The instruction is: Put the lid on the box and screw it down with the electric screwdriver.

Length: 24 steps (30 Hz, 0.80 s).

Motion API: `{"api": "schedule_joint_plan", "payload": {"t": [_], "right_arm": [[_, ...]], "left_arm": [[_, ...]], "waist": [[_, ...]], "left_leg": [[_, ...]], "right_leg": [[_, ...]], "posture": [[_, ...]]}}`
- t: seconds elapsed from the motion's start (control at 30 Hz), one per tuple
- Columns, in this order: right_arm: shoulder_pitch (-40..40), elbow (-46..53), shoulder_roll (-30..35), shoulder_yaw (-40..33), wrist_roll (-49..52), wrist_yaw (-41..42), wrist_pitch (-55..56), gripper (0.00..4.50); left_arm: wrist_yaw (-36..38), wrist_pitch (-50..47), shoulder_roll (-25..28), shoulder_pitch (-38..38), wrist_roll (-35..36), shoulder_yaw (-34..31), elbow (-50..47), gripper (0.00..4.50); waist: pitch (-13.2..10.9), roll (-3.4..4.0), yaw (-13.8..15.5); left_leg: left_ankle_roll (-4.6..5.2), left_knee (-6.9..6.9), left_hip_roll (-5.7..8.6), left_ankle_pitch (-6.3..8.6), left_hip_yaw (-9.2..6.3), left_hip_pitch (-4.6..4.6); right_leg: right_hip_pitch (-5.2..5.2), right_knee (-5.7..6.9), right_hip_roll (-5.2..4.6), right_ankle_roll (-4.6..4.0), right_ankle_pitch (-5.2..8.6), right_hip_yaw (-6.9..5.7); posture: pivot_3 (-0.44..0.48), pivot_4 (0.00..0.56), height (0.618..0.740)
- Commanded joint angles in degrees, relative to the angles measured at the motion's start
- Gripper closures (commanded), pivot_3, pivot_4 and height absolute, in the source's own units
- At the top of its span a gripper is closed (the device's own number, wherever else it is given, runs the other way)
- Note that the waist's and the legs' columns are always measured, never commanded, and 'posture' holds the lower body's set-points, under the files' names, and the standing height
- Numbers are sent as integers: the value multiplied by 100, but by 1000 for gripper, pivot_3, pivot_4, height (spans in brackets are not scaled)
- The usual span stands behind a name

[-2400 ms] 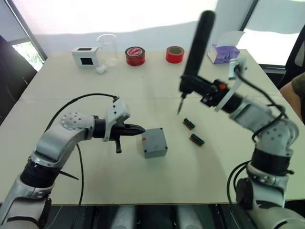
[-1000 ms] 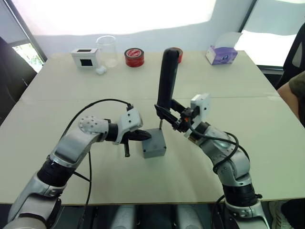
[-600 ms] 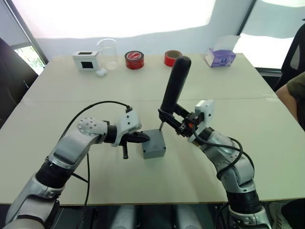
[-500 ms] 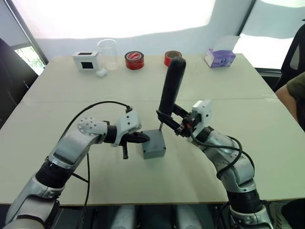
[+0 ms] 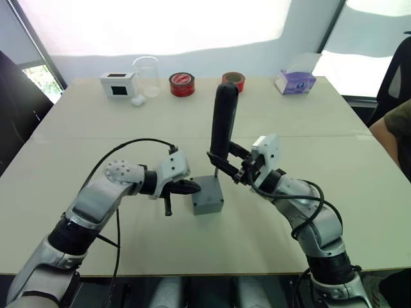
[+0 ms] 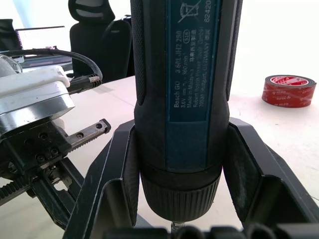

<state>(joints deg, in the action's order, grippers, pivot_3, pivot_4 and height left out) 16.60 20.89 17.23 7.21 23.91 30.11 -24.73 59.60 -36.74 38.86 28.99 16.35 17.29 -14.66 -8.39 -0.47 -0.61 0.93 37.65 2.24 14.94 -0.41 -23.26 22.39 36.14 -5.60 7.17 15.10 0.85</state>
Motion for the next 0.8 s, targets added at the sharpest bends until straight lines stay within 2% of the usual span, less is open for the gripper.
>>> {"api": "schedule_joint_plan", "payload": {"t": [0.03, 0.8], "right_arm": [[-260, -579, 26, 216, -75, -41, -605, 2759], [-301, -535, -6, 280, -172, -66, -498, 2759]], "left_arm": [[17, -18, 51, -58, -95, 102, -54, 4500], [26, 14, -11, -46, -154, 106, 3, 4500]], "waist": [[6, -4, 0], [22, -23, 1]], "left_leg": [[0, -4, 0, 0, 0, 5], [-3, -59, 1, 2, 2, 66]], "right_leg": [[-4, -1, -1, -1, 1, 0], [-21, -16, -32, -37, 21, 3]], "posture": [[0, 150, 740], [0, 150, 740]]}}
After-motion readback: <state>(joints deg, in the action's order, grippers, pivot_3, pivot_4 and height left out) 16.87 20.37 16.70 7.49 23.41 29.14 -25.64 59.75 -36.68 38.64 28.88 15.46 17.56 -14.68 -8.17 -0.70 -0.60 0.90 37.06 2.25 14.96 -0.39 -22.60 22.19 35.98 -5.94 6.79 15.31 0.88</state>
